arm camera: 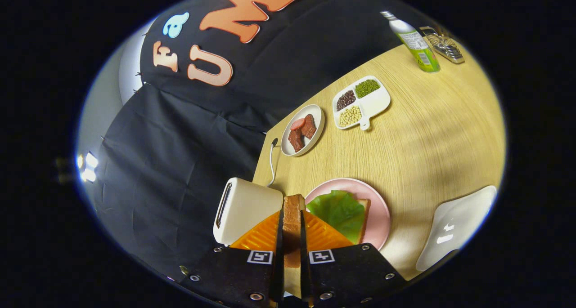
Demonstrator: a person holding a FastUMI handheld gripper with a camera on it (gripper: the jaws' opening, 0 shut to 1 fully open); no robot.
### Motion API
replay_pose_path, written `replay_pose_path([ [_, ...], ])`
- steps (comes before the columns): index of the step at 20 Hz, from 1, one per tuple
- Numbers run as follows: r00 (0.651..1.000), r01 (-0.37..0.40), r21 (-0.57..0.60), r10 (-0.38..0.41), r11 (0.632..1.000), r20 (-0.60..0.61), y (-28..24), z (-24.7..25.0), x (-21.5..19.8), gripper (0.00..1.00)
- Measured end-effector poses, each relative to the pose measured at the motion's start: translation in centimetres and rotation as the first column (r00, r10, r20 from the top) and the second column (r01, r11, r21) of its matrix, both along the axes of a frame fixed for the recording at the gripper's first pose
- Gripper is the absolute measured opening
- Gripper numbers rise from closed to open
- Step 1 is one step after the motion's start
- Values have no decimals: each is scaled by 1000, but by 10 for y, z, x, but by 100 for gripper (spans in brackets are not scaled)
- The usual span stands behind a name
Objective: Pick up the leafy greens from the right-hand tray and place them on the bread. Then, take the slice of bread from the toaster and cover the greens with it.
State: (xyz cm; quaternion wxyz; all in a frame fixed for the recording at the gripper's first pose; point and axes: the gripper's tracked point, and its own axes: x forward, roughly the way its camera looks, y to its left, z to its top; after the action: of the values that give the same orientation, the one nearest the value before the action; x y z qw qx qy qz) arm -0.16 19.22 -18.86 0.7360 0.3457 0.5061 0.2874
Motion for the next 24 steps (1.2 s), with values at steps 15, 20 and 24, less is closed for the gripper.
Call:
replay_pose_path([
  [15,999,1,-65,1,998,32,-8,-59,-6,15],
  [20,995,24,-153,-9,988,99,-15,-59,-4,22],
  [24,974,87,-269,-25,959,224,-30,-52,8,41],
])
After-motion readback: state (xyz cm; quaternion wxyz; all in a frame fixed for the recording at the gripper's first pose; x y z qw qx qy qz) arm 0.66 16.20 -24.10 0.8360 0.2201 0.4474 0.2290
